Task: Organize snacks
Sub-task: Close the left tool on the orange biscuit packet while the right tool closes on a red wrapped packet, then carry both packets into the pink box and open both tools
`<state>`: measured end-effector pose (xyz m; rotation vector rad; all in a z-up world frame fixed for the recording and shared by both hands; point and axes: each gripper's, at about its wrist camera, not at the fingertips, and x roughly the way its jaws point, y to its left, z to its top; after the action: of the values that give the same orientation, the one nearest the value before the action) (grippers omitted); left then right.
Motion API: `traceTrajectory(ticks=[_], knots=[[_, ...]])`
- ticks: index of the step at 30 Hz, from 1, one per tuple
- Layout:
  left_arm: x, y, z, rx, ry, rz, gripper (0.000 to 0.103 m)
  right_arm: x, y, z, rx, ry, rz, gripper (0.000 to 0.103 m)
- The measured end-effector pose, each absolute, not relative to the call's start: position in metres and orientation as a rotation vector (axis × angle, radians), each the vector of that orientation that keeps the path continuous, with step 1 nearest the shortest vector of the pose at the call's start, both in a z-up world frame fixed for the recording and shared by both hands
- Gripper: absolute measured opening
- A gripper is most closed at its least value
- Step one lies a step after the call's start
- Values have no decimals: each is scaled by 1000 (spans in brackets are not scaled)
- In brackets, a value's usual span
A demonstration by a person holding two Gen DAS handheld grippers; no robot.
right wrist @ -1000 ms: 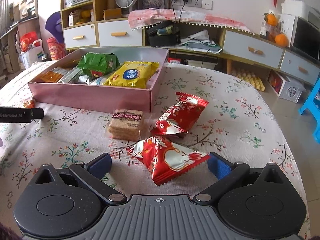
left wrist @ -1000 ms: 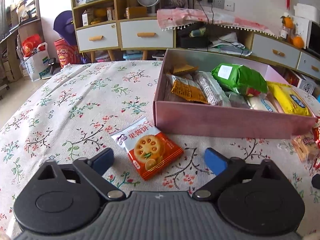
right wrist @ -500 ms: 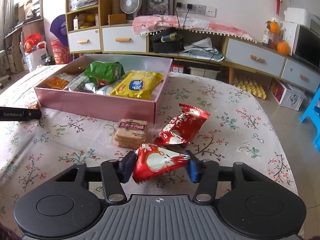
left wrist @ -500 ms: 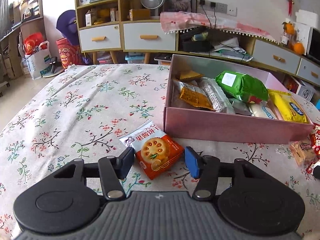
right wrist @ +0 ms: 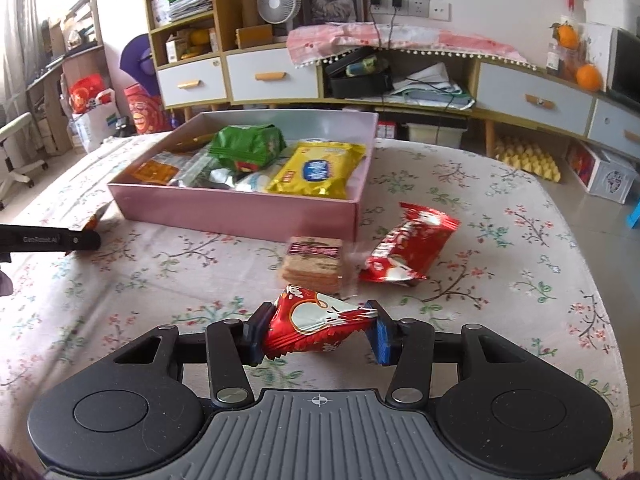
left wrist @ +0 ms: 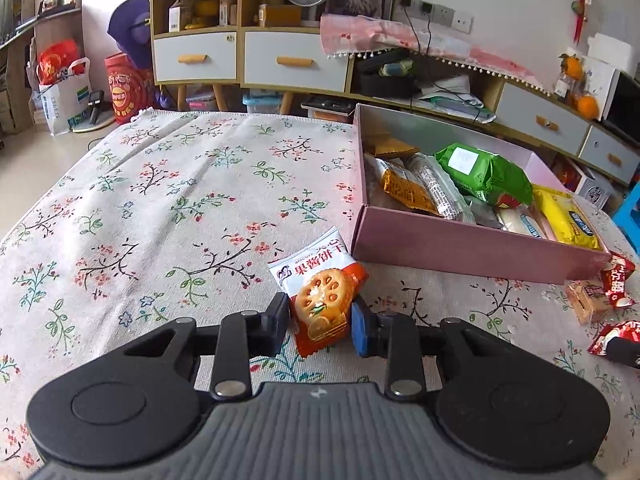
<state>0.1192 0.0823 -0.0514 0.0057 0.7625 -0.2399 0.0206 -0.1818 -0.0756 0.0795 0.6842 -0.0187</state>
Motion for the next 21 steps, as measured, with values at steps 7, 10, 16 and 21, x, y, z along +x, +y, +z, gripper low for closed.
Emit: traceTrajectory(ticks=[7, 10, 16, 21], knots=[[118, 89, -46, -33, 772, -252, 29, 23, -169, -68, 99, 679, 34, 47], [118, 89, -43, -46, 772, -259, 29, 24, -165, -64, 109, 674, 43, 47], [118, 90, -32, -82, 759, -282, 29, 28, -160, -54, 127, 653, 54, 47], [117, 86, -25, -92, 757, -308, 29, 34, -158, -44, 150, 634, 56, 47]])
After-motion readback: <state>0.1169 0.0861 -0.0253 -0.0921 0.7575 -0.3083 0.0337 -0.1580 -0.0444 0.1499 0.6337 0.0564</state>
